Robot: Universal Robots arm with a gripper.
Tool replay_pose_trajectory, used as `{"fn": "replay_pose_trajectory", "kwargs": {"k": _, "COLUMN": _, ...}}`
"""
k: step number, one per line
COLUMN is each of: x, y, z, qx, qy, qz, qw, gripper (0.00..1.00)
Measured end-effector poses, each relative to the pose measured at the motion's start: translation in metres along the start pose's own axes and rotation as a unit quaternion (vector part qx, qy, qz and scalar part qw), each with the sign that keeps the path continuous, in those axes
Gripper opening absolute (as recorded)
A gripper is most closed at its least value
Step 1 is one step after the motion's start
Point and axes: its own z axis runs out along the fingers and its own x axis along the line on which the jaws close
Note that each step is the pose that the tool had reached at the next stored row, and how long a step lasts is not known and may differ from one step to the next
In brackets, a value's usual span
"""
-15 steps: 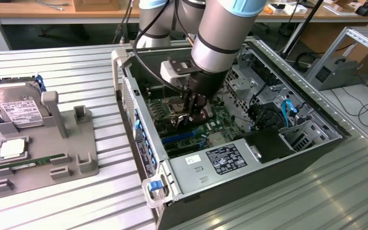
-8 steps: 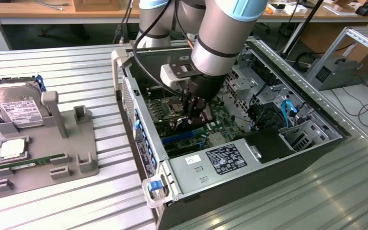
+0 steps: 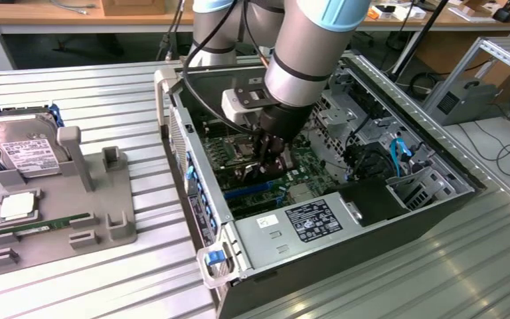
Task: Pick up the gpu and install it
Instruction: 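Insert the gpu into the slot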
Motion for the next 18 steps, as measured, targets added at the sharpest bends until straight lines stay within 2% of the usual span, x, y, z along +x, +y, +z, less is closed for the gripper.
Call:
{"fn": "replay_pose_trajectory", "kwargs": {"k": 9, "x": 0.0009, "y": 0.0001, "z": 0.0028, "qx": -0.0001, "qy": 0.0002, "qz": 0.0, "qw": 1.0, "gripper": 0.27}}
{"fn": "replay_pose_trajectory", "kwargs": {"k": 18, "x": 0.0016, "y": 0.0, "z": 0.0064, "qx": -0.0001, "qy": 0.0027, "qz": 0.0, "qw": 1.0, "gripper": 0.27}}
